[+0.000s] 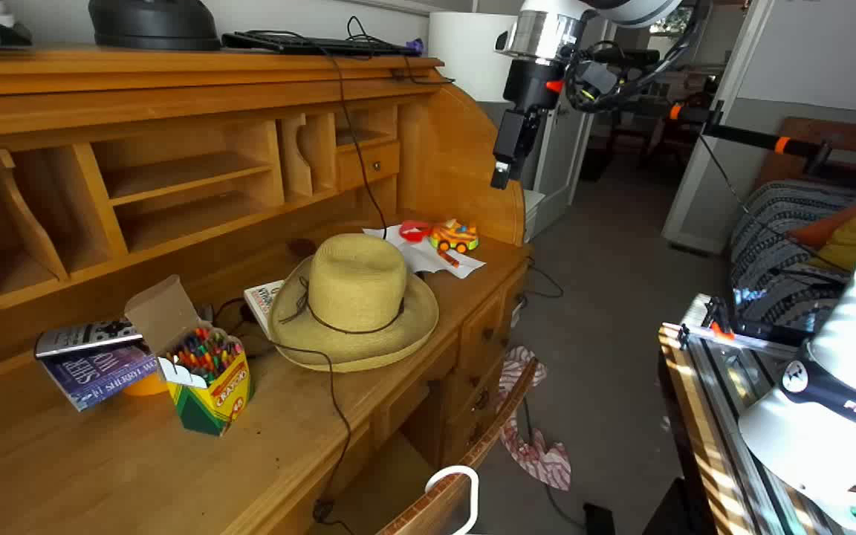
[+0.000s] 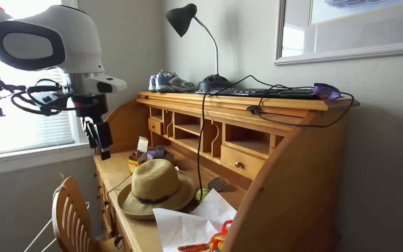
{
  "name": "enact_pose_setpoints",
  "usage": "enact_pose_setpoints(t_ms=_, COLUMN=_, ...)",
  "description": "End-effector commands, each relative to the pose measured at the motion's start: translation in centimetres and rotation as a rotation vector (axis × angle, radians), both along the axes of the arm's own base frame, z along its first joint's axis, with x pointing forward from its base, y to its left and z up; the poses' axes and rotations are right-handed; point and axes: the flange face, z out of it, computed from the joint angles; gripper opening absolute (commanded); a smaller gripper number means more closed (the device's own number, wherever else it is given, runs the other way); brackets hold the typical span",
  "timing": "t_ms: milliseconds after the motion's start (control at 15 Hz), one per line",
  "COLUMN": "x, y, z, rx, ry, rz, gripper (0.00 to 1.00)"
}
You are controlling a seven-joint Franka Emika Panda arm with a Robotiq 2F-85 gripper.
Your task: Put the crayon in the crayon box
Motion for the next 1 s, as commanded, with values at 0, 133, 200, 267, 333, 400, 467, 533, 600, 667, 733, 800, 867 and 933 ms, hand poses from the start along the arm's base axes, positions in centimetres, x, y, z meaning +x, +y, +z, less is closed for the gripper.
enact_pose_setpoints(t_ms=0, x=0.0, y=0.0, z=0.0, rx=0.0, ry=0.001, rz=0.0, gripper=1.0)
enact_pose_setpoints(t_ms=133, x=0.0, y=0.0, z=0.0, rx=0.0, ry=0.001, rz=0.0, gripper=1.0)
enact_pose_setpoints(t_ms=200, x=0.8, y=-0.3, z=-0.5, rx=-0.01, ry=0.005, rz=-0.033, gripper=1.0)
enact_pose_setpoints(t_ms=267, x=1.7, y=-0.6, z=-1.1, rx=-0.012, ry=-0.009, rz=-0.07, gripper=1.0)
enact_pose_setpoints(t_ms=333, x=2.9, y=-1.1, z=-1.9, rx=-0.017, ry=-0.017, rz=-0.104, gripper=1.0)
enact_pose_setpoints(t_ms=400, x=3.7, y=-1.5, z=-2.5, rx=-0.026, ry=-0.026, rz=-0.138, gripper=1.0)
enact_pose_setpoints(t_ms=467, x=5.0, y=-2.2, z=-3.5, rx=-0.03, ry=-0.04, rz=-0.176, gripper=1.0)
enact_pose_setpoints(t_ms=533, x=6.1, y=-2.9, z=-4.4, rx=-0.034, ry=-0.062, rz=-0.217, gripper=1.0)
enact_pose_setpoints(t_ms=600, x=7.1, y=-3.5, z=-5.2, rx=-0.035, ry=-0.066, rz=-0.253, gripper=1.0)
enact_pose_setpoints(t_ms=667, x=8.3, y=-4.2, z=-6.3, rx=-0.039, ry=-0.08, rz=-0.282, gripper=1.0)
enact_pose_setpoints(t_ms=733, x=9.3, y=-5.0, z=-7.2, rx=-0.037, ry=-0.069, rz=-0.3, gripper=1.0)
enact_pose_setpoints(t_ms=800, x=10.2, y=-5.9, z=-8.1, rx=-0.035, ry=-0.062, rz=-0.311, gripper=1.0)
enact_pose_setpoints(t_ms=867, x=11.0, y=-6.7, z=-8.9, rx=-0.036, ry=-0.049, rz=-0.324, gripper=1.0)
enact_pose_setpoints(t_ms=933, x=11.7, y=-7.6, z=-9.7, rx=-0.037, ry=-0.035, rz=-0.327, gripper=1.0)
